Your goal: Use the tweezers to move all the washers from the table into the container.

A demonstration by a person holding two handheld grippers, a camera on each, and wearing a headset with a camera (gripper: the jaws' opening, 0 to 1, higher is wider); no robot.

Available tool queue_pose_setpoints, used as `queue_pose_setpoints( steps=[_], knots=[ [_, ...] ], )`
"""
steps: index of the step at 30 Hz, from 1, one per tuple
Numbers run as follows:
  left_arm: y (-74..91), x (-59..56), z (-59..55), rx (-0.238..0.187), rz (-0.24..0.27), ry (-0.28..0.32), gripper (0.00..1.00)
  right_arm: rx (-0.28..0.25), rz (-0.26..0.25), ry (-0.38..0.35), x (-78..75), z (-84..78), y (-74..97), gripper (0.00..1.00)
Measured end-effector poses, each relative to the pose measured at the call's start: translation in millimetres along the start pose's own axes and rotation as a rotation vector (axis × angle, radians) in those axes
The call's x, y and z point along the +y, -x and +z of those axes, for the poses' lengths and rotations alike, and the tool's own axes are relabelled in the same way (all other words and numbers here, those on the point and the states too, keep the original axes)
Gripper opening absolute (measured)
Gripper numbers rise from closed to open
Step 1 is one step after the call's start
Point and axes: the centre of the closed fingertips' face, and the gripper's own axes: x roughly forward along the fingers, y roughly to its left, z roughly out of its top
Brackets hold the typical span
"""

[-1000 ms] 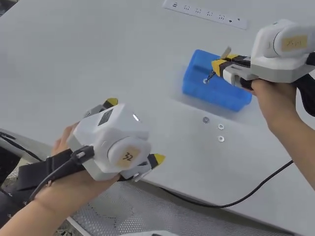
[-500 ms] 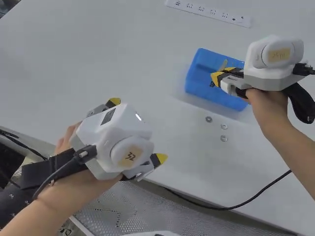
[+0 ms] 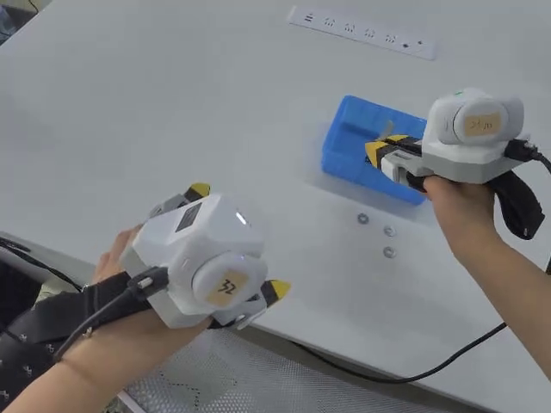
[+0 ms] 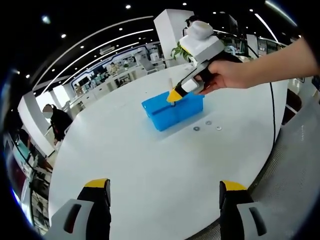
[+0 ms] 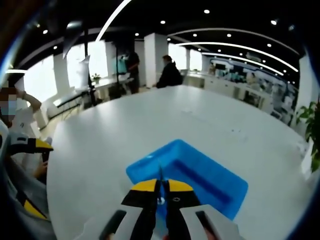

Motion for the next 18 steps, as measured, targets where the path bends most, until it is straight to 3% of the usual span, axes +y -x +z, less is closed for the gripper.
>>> queue_pose_setpoints(
  steps=[5,10,18],
  knots=[
    [-0.2,0.0,0.0,0.000,-0.002,-0.004,0.92,0.006,-0.005,-0.021,0.4,0.3,0.8,0.03],
    [-0.6,1.4,0.2,-0.001,0.000,0.005,0.92,-0.001,-0.007,0.007,2.4,1.7,4.3,0.03],
    [-1.0,1.6,-0.3,0.000,-0.001,0.002,0.92,-0.095,-0.029,-0.012,8.7,27.2,29.2,0.03]
  ],
)
